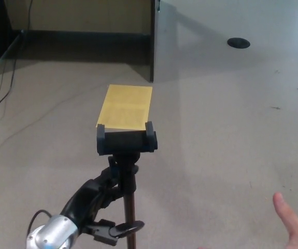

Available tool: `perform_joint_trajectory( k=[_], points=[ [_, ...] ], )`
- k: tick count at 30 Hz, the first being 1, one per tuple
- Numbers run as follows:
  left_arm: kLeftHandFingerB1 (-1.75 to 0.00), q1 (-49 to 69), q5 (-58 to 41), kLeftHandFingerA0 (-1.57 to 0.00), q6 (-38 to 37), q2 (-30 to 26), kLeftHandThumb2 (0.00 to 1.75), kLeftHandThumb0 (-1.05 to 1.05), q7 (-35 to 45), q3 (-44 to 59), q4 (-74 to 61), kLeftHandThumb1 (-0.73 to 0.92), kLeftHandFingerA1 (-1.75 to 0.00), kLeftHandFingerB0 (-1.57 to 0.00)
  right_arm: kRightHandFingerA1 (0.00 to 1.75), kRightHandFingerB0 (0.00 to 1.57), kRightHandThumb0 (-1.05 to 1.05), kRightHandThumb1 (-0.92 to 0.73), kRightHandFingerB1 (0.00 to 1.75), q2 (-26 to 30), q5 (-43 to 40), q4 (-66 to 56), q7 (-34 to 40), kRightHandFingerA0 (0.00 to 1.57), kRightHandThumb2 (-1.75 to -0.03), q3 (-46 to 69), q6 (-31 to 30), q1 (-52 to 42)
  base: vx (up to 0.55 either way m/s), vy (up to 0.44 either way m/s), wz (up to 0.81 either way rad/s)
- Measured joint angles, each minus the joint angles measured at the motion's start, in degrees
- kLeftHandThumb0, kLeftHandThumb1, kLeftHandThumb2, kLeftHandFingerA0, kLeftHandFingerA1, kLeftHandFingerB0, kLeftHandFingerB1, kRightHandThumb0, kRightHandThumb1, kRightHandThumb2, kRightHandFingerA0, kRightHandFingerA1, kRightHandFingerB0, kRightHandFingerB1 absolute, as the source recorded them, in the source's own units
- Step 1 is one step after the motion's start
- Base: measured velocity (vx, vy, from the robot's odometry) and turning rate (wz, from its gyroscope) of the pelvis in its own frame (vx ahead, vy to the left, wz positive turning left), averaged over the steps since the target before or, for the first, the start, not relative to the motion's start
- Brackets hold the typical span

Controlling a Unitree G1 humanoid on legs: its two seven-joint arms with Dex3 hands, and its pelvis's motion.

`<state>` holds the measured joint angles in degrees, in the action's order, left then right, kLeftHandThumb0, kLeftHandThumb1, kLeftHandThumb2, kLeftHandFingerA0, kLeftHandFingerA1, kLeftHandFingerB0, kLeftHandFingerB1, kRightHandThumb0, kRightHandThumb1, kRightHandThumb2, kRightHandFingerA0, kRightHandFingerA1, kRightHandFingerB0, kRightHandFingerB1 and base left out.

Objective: There is a tripod standing in front of the robot and the robot extends its left arm to grab it. It lifts the tripod and passes it to a person.

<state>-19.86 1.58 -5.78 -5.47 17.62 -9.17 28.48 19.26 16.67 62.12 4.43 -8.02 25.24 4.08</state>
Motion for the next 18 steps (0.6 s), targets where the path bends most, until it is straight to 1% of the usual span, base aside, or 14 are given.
perform_joint_trajectory(
  k=[2,3,5,6,8,9,10,11,13,14,15,16,17,18],
  points=[
    [-0.48,-0.3,0.3,-0.04,0.0,0.6,0.83,-0.28,-0.1,-0.4,0.1,0.25,-0.49,0.00,0.48,0.40,-0.50,-0.52,0.49,0.0,0.0,-0.1,0.0,0.33,-0.84,-0.1,0.0,0.1,0.00,0.000,0.00],
    [-0.26,-0.6,0.4,-0.09,0.0,1.0,0.67,-0.48,-0.2,-0.7,0.5,0.31,-0.43,-0.02,0.48,0.40,-0.50,-0.52,0.50,0.0,0.1,-0.1,0.0,0.32,-0.84,-0.3,0.0,0.1,0.00,0.000,0.00],
    [-0.24,-1.2,0.7,-0.15,-0.2,1.4,0.63,-0.49,-0.5,-1.2,1.5,0.36,-0.42,-0.06,0.50,0.37,-0.50,-0.53,0.48,0.0,0.2,-0.2,0.0,0.38,-0.85,-0.4,0.0,0.1,0.00,0.000,0.00],
    [-0.48,-1.6,0.9,-0.04,-0.4,1.6,0.83,-0.26,-0.7,-1.5,1.9,0.28,-0.49,0.00,0.51,0.36,-0.48,-0.53,0.48,0.0,0.2,-0.2,0.0,0.39,-0.85,-0.5,0.0,0.1,0.00,0.000,0.00],
    [-0.48,-2.3,1.1,-0.04,-0.4,2.2,0.84,-0.27,-0.8,-1.8,2.2,0.28,-0.48,0.00,0.54,0.33,-0.44,-0.52,0.49,0.0,0.2,-0.2,0.0,0.41,-0.89,-0.5,0.0,0.2,0.00,0.000,0.00],
    [-0.48,-2.5,1.3,-0.04,-0.4,2.5,0.84,-0.27,-0.9,-2.0,2.3,0.28,-0.48,0.00,0.36,0.46,-0.40,-0.68,0.36,0.0,0.2,-0.3,0.0,0.48,-0.60,-0.4,0.0,0.2,0.00,0.000,0.00],
    [-0.48,-2.8,1.6,-0.04,-0.3,2.8,0.84,-0.27,-1.0,-2.2,2.4,0.28,-0.48,0.00,0.36,0.46,-0.40,-0.68,0.36,0.0,0.2,-0.3,0.0,0.48,-0.60,-0.4,0.0,0.2,0.00,0.000,0.00],
    [-0.22,-3.0,1.7,-0.19,-0.3,3.0,0.65,-0.50,-1.0,-2.3,2.5,0.37,-0.43,-0.06,0.37,0.47,-0.41,-0.67,0.36,0.0,0.2,-0.3,-0.1,0.50,-0.60,-0.4,0.0,0.2,0.00,0.000,0.00],
    [-0.22,-3.4,1.9,-0.19,-0.2,3.2,0.65,-0.50,-1.1,-2.4,2.9,0.37,-0.43,-0.06,0.37,0.47,-0.41,-0.67,0.36,0.0,0.2,-0.3,-0.1,0.50,-0.60,-0.4,0.1,0.2,0.00,0.000,0.00],
    [-0.48,-3.9,1.9,-0.05,0.0,3.4,0.83,-0.27,-1.1,-2.5,3.4,0.26,-0.48,0.00,0.53,0.35,-0.49,-0.53,0.48,0.0,0.2,-0.3,-0.1,0.41,-0.88,-0.4,0.1,0.3,0.00,0.000,0.00],
    [-0.48,-4.3,2.0,-0.05,0.1,3.5,0.83,-0.27,-1.1,-2.5,3.8,0.26,-0.48,0.00,0.53,0.35,-0.49,-0.53,0.48,0.0,0.2,-0.3,-0.1,0.41,-0.88,-0.4,0.2,0.3,0.00,0.000,0.00],
    [-0.48,-4.6,2.0,-0.06,0.2,3.7,0.83,-0.27,-1.1,-2.4,4.2,0.26,-0.48,0.00,0.37,0.46,-0.42,-0.67,0.36,0.0,0.2,-0.2,-0.2,0.47,-0.61,-0.4,0.2,0.4,0.00,0.000,0.00],
    [-0.48,-5.0,2.0,-0.06,0.2,3.9,0.83,-0.26,-1.1,-2.3,4.7,0.27,-0.48,0.00,0.51,0.37,-0.52,-0.53,0.49,0.0,0.2,-0.2,-0.2,0.39,-0.86,-0.4,0.2,0.5,0.00,0.000,0.00],
    [-0.48,-5.3,1.9,-0.06,0.3,4.1,0.83,-0.26,-1.1,-2.2,5.1,0.27,-0.48,0.00,0.50,0.39,-0.53,-0.53,0.49,0.0,0.2,-0.1,-0.2,0.36,-0.85,-0.4,0.2,0.6,0.00,0.000,0.00]
  ],
)
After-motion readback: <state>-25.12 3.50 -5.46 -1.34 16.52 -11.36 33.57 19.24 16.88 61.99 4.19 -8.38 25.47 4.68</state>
